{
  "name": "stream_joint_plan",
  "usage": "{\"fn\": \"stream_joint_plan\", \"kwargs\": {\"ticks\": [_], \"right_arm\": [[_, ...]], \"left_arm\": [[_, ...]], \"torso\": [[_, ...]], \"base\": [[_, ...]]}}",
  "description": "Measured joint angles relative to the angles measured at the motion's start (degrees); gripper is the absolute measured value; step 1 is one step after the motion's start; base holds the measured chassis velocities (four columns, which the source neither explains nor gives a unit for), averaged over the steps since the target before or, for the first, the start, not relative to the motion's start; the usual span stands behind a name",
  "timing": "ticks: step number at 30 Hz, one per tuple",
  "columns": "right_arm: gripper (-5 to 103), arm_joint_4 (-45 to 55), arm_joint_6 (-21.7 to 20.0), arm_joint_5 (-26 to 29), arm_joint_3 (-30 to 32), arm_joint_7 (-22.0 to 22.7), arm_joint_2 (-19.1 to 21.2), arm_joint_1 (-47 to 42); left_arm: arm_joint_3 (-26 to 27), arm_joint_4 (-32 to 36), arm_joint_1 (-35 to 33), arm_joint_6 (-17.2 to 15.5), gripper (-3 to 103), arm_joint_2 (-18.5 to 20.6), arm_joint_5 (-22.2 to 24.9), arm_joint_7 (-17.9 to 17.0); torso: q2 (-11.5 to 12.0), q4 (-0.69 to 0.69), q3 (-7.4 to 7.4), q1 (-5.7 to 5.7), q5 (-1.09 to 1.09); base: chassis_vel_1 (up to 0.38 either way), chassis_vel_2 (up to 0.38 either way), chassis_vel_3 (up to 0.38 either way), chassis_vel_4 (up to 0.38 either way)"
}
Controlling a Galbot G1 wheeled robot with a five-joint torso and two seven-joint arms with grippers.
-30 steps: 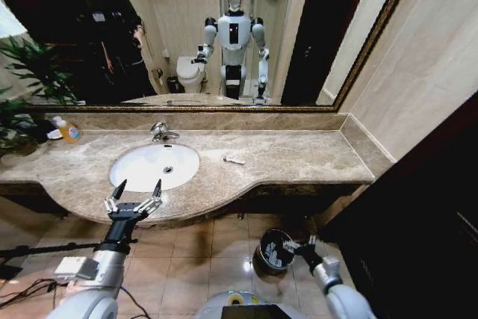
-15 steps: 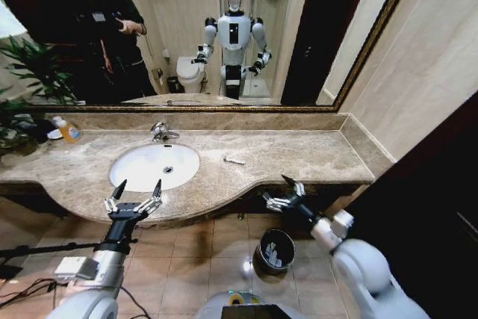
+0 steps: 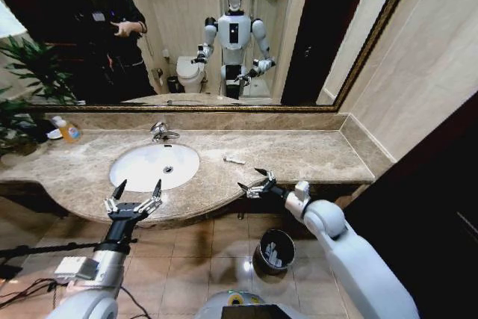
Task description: Pick up the trash from the sink and place it in the trash bin.
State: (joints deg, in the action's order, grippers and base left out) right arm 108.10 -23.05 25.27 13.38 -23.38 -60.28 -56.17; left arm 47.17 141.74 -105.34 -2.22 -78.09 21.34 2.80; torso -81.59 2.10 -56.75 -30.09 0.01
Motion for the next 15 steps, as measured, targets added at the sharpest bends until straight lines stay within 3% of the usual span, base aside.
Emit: {"fn": "stream_joint_plan", "kwargs": {"ticks": [9, 15], "right_arm": [[100, -12.1, 1.1, 0.4, -8.2, -3.3, 0.5, 14.4], [100, -21.9, 1.1, 0.8, -17.0, -4.4, -1.7, 24.4]], "left_arm": [[0.0, 0.0, 0.0, 0.0, 100, 0.0, 0.0, 0.0], [0.0, 0.0, 0.0, 0.0, 100, 0.0, 0.0, 0.0]], "torso": [[0.0, 0.01, 0.0, 0.0, -0.01], [0.0, 0.01, 0.0, 0.0, -0.01]], "base": [[0.0, 0.0, 0.0, 0.0], [0.0, 0.0, 0.0, 0.0]]}}
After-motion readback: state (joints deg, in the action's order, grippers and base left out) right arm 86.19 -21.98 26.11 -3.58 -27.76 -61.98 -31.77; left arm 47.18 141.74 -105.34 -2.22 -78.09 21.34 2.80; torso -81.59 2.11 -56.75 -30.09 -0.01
